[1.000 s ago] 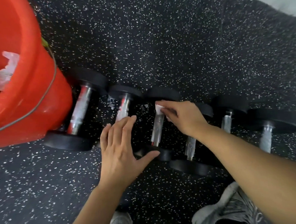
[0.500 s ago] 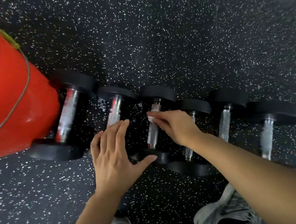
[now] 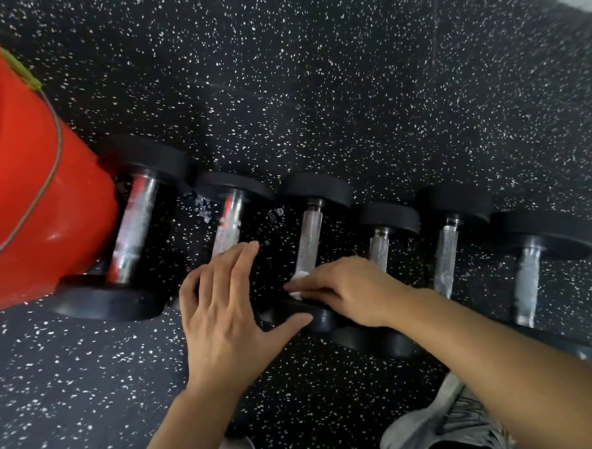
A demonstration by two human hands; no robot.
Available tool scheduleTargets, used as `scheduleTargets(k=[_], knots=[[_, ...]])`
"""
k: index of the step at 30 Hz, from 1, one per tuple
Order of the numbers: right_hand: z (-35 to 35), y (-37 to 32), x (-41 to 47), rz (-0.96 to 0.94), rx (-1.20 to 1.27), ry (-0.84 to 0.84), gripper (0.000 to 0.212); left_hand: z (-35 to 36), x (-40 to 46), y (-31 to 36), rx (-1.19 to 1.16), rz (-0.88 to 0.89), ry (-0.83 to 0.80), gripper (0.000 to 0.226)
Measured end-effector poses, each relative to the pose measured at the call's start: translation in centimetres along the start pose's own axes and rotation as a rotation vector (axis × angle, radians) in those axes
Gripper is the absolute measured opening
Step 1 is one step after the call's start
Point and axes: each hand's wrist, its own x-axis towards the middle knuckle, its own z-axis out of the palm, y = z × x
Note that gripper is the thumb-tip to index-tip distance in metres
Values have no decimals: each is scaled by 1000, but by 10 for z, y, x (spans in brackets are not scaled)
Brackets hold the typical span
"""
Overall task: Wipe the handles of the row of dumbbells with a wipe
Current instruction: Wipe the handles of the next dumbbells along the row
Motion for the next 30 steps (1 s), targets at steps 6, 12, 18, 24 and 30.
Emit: scheduleTargets(k=[6, 12, 18, 24, 30], knots=[[-28, 5, 14, 91, -31, 420, 36, 0, 0, -1, -7, 2, 12, 108], [-14, 5, 23, 156, -19, 453, 37, -2, 0, -3, -12, 1, -1, 107], [-11, 10, 12, 104, 82, 296, 37, -2, 0, -1, -14, 5, -4, 107], [-7, 2, 0, 36, 61, 116, 37, -2, 0, -1, -20, 4, -3, 107], [-19, -3, 2, 3, -28, -131, 34, -2, 0, -1, -26, -3, -9, 107]])
